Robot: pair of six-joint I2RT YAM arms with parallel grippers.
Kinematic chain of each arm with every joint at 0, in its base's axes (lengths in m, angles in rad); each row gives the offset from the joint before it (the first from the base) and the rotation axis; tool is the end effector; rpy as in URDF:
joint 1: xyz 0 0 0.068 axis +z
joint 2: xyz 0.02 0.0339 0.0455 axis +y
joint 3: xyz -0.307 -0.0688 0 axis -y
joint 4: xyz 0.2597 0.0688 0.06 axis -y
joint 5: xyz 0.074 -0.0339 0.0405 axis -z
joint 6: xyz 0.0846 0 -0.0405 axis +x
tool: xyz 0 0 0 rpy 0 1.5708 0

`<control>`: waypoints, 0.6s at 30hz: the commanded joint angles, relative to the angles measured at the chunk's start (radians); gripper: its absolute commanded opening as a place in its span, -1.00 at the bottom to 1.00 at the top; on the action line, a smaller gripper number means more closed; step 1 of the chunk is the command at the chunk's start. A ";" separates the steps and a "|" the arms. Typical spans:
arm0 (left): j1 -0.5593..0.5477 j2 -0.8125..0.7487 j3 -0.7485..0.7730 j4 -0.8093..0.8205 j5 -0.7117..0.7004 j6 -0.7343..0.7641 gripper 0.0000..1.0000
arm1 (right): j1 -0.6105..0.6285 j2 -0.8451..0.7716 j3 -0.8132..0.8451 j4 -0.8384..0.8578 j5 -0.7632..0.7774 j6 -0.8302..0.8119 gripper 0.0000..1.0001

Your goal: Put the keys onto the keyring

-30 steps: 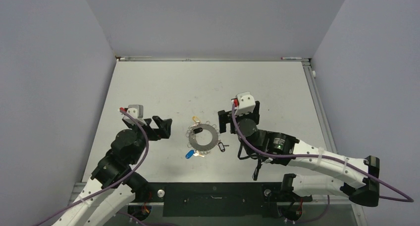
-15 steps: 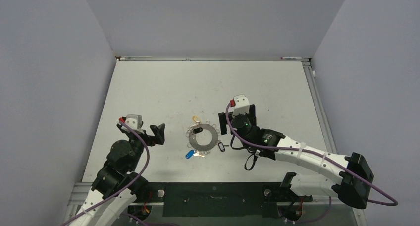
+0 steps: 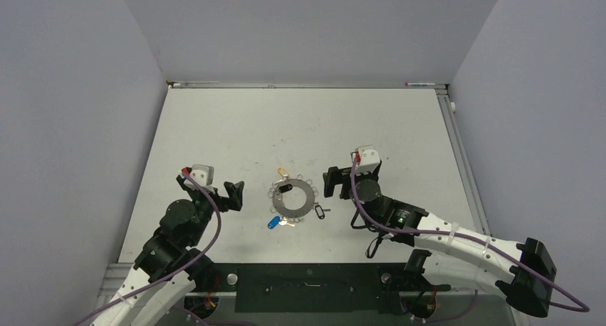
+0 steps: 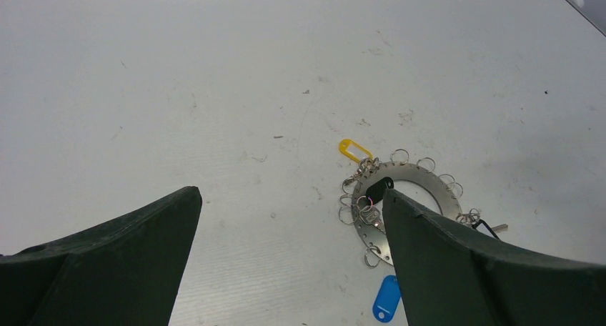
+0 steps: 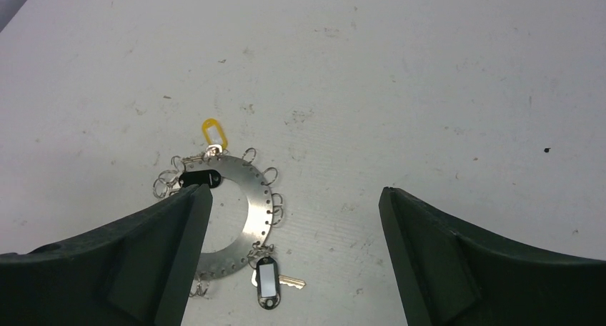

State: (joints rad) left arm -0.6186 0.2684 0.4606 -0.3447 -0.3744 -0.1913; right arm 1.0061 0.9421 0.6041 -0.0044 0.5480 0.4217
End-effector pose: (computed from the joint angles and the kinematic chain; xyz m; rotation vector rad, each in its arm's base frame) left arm 0.1144 -0.0435 0.2802 0.0903 1.7182 -0.2784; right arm 0.1668 0.1809 0.2832 -0.1819 1.8785 0.4615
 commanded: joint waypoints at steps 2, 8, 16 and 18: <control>-0.055 -0.027 0.010 0.033 -0.013 0.021 0.92 | 0.077 -0.007 0.000 0.069 0.100 0.048 0.84; -0.104 -0.074 0.016 0.015 -0.092 0.019 0.93 | 0.224 0.062 0.064 0.085 0.267 0.038 0.85; -0.149 -0.102 0.012 0.003 -0.149 0.037 0.92 | 0.264 0.219 0.182 0.069 0.294 0.048 0.88; -0.159 -0.117 0.011 -0.004 -0.170 0.039 0.92 | 0.265 0.244 0.208 0.061 0.293 0.056 0.89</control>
State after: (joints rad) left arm -0.7567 0.1795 0.4606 -0.3527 -0.4824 -0.1715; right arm 1.2652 1.1500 0.7364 0.0357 0.7975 0.4587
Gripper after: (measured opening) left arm 0.962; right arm 0.941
